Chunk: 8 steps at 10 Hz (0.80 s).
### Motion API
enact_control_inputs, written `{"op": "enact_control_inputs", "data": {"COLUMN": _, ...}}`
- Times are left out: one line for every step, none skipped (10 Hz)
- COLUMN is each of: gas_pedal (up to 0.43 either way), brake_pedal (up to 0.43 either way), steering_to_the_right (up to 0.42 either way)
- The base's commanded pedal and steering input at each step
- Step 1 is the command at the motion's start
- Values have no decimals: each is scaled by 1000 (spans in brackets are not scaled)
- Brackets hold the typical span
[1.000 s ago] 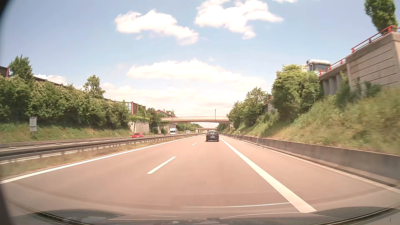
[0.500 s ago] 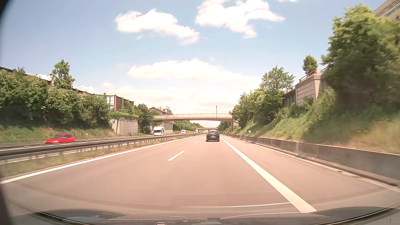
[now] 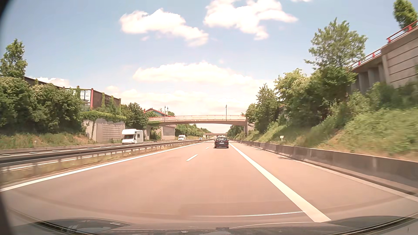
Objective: Follow the waypoints while adhering to traffic rules and regulations
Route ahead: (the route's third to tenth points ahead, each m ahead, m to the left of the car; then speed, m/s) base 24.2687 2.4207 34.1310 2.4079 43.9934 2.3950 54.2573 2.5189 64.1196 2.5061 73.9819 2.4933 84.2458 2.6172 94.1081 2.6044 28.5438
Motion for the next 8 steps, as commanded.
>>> {"op": "enact_control_inputs", "data": {"gas_pedal": 169, "brake_pedal": 12, "steering_to_the_right": 0}}
{"op": "enact_control_inputs", "data": {"gas_pedal": 169, "brake_pedal": 6, "steering_to_the_right": 0}}
{"op": "enact_control_inputs", "data": {"gas_pedal": 169, "brake_pedal": 12, "steering_to_the_right": 0}}
{"op": "enact_control_inputs", "data": {"gas_pedal": 169, "brake_pedal": 12, "steering_to_the_right": 0}}
{"op": "enact_control_inputs", "data": {"gas_pedal": 169, "brake_pedal": 12, "steering_to_the_right": 0}}
{"op": "enact_control_inputs", "data": {"gas_pedal": 169, "brake_pedal": 12, "steering_to_the_right": 0}}
{"op": "enact_control_inputs", "data": {"gas_pedal": 169, "brake_pedal": 12, "steering_to_the_right": 0}}
{"op": "enact_control_inputs", "data": {"gas_pedal": 169, "brake_pedal": 12, "steering_to_the_right": 0}}
